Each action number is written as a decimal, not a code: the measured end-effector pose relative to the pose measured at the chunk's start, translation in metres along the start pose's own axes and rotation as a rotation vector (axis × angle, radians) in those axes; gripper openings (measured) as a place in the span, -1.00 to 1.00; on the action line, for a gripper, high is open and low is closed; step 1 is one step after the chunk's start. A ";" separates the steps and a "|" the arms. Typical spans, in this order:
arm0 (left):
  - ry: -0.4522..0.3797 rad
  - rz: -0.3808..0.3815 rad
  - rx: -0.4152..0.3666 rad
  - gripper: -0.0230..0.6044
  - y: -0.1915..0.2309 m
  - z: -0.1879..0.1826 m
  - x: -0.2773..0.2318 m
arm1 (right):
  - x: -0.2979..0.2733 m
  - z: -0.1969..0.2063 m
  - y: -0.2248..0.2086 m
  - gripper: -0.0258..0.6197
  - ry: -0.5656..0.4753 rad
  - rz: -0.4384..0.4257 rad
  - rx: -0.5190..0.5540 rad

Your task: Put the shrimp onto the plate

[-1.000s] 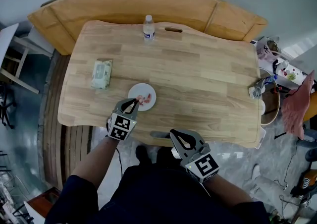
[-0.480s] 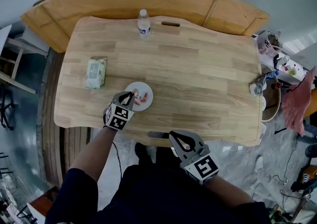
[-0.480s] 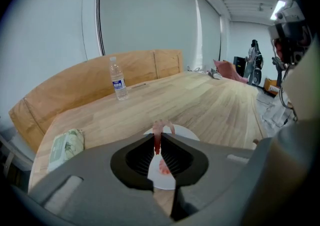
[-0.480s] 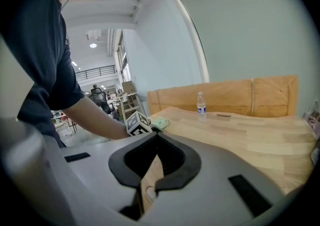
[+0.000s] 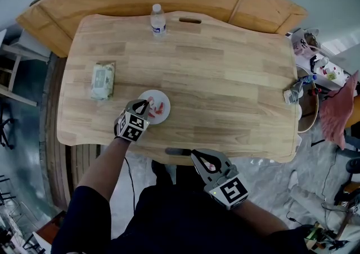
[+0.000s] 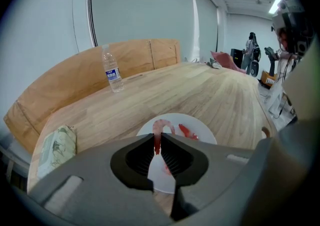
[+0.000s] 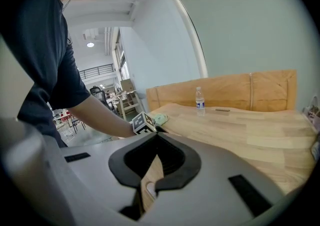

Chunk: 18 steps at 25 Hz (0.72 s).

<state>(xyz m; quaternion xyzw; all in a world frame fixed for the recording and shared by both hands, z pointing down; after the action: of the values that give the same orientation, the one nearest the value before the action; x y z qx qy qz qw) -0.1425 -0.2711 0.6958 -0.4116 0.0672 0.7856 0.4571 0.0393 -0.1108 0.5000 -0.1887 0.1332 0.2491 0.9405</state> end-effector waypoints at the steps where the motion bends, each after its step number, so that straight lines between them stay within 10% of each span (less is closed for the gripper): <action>1: 0.006 0.002 -0.006 -0.78 0.001 0.002 -0.002 | 0.000 0.001 -0.001 -0.89 0.002 0.003 -0.004; 18: 0.047 0.045 -0.075 -0.78 -0.008 0.011 -0.028 | -0.001 0.002 -0.016 -0.89 0.004 0.026 -0.028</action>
<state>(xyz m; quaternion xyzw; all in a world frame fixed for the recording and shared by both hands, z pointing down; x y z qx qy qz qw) -0.1356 -0.2797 0.7249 -0.4451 0.0579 0.7878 0.4218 0.0474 -0.1234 0.5071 -0.2006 0.1339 0.2628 0.9342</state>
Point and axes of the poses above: the fingertips, and each gripper's own axes: x backward along the fingers, y to its left, z out of its underside, the point moved 2 cm from there along x, backward along the fingers, and after that the axes turned 9 degrees about -z, right-handed, at the moved point
